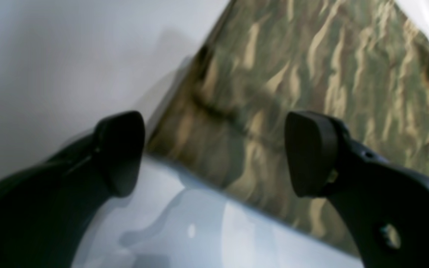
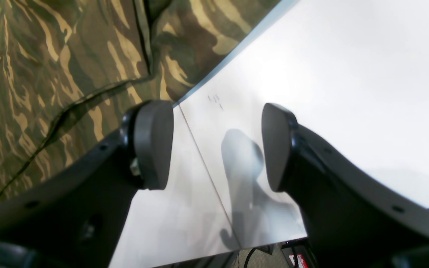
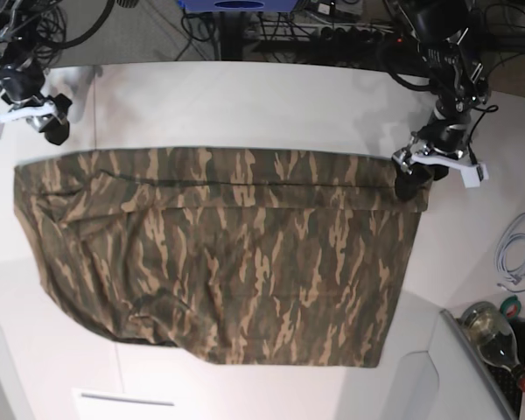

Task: Layout the t-shirt on the table in an organized manner, then fold the t-shirt properly
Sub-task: 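Release the shoulder corners and regrasp the shirt edge with both grippers, then lift the shirt with both grippers and flick it to spread it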

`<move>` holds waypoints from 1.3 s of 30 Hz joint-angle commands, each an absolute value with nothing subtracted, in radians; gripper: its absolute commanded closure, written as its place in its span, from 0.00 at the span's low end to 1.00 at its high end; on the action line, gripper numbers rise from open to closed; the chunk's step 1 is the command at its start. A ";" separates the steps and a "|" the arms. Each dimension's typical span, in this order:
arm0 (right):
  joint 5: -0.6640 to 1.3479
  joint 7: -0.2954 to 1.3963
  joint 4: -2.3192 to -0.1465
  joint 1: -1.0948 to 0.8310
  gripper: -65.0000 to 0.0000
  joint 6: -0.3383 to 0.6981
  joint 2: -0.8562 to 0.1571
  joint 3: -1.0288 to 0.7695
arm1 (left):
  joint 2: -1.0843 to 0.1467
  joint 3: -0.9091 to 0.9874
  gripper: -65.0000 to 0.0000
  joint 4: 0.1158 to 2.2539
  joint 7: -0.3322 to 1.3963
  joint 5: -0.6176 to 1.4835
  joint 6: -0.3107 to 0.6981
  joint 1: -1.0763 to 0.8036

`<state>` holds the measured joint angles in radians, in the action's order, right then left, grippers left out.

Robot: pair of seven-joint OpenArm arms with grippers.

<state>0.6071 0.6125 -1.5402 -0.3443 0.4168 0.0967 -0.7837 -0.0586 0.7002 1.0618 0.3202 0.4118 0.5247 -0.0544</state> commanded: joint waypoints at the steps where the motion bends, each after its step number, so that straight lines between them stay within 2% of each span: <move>1: 0.630 0.598 -1.555 -0.346 0.46 0.426 0.088 -0.789 | -0.064 0.697 0.14 1.055 0.344 0.400 0.519 -0.053; 3: 0.630 0.598 -1.555 -0.346 0.46 0.426 0.088 -0.791 | -0.064 0.697 0.17 1.047 0.344 0.398 0.518 -0.051; 7: 0.630 0.598 -1.555 -0.346 0.46 0.426 0.088 -0.792 | -0.062 0.702 0.50 1.046 0.344 0.398 0.518 -0.054; 9: 0.630 0.598 -1.555 -0.346 0.46 0.426 0.088 -0.792 | -0.064 0.704 0.63 1.047 0.344 0.398 0.518 -0.061; 11: 0.630 0.598 -1.555 -0.346 0.46 0.426 0.088 -0.792 | -0.064 0.704 0.68 1.047 0.344 0.398 0.518 -0.062; 18: 0.631 0.599 -1.541 -0.340 0.46 0.426 0.088 -0.792 | -0.065 0.704 0.71 1.046 0.344 0.398 0.518 -0.062; 20: 0.633 0.599 -1.509 -0.331 0.46 0.426 0.088 -0.794 | -0.065 0.704 0.82 1.046 0.349 0.398 0.518 -0.062; 22: 0.633 0.599 -1.477 -0.323 0.45 0.426 0.090 -0.816 | -0.067 0.702 1.00 1.046 0.349 0.398 0.518 -0.062; 25: 0.634 0.601 -1.438 -0.291 0.43 0.426 0.096 -0.865 | -0.067 0.702 1.00 1.046 0.351 0.398 0.518 -0.064; 30: 0.633 0.601 -1.342 -0.216 0.17 0.426 0.059 -0.878 | -0.067 0.697 1.00 1.046 0.351 0.398 0.518 -0.064; 32: 0.633 0.601 -1.274 -0.171 0.19 0.426 0.036 -0.881 | -0.067 0.697 1.00 1.046 0.351 0.398 0.518 -0.064; 39: 0.631 0.593 -1.075 -0.056 0.37 0.426 -0.018 -0.881 | -0.067 0.704 1.00 1.052 0.351 0.398 0.518 -0.065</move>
